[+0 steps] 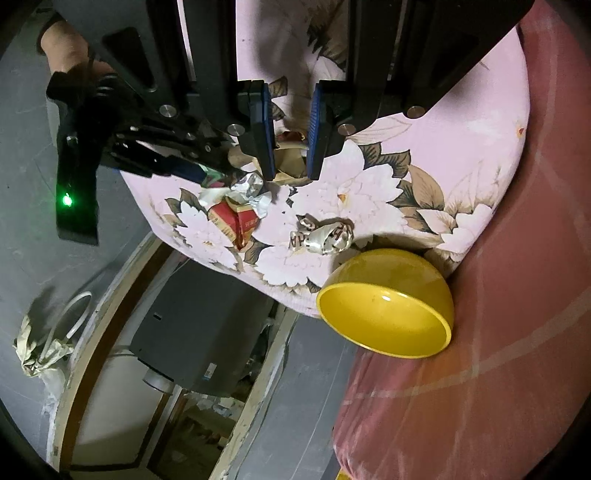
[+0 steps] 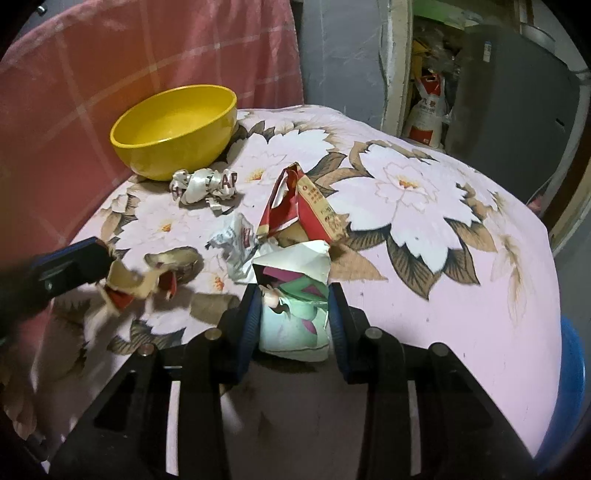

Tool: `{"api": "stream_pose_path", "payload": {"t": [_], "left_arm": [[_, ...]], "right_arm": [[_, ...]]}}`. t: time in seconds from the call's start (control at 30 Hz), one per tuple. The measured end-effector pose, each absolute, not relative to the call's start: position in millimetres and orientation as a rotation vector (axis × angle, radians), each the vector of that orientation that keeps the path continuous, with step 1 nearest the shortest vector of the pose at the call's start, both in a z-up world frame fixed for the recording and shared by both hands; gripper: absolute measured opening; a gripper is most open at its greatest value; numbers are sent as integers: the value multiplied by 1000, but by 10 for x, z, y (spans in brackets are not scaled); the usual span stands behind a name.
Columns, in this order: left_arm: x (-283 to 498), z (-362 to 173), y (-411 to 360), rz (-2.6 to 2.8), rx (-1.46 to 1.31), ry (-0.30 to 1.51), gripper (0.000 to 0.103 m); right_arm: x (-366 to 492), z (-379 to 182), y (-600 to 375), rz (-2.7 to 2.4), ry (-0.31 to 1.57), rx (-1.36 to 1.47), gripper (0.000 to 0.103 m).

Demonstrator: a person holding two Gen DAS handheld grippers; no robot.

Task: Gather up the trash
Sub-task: 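Grasp the green-printed paper with the right tool while the left tool grasps a tan scrap, then carry both scraps over the blue bucket and open both tools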

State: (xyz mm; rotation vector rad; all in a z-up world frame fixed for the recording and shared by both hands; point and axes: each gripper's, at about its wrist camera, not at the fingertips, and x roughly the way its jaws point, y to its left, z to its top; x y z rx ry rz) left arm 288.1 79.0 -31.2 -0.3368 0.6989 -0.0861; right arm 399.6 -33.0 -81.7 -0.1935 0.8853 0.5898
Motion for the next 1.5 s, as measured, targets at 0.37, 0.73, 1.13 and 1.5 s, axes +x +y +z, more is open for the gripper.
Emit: {"api": "stream_pose_path", "payload": {"t": [0.37, 0.73, 1.13, 1.5], "left_arm": [[2748, 75, 516, -147, -298, 565, 13], [2695, 692, -142, -272, -234, 352, 13], [2736, 1110, -1147, -463, -148, 221, 13], [2972, 1094, -2009, -603, -92, 237, 13]], "right_arm": [[3513, -206, -841, 550, 612, -67, 44], [3048, 519, -1504, 455, 290, 13, 45], [2718, 868, -2469, 270, 125, 79, 45], [2590, 810, -3357, 107, 121, 129, 45]]}}
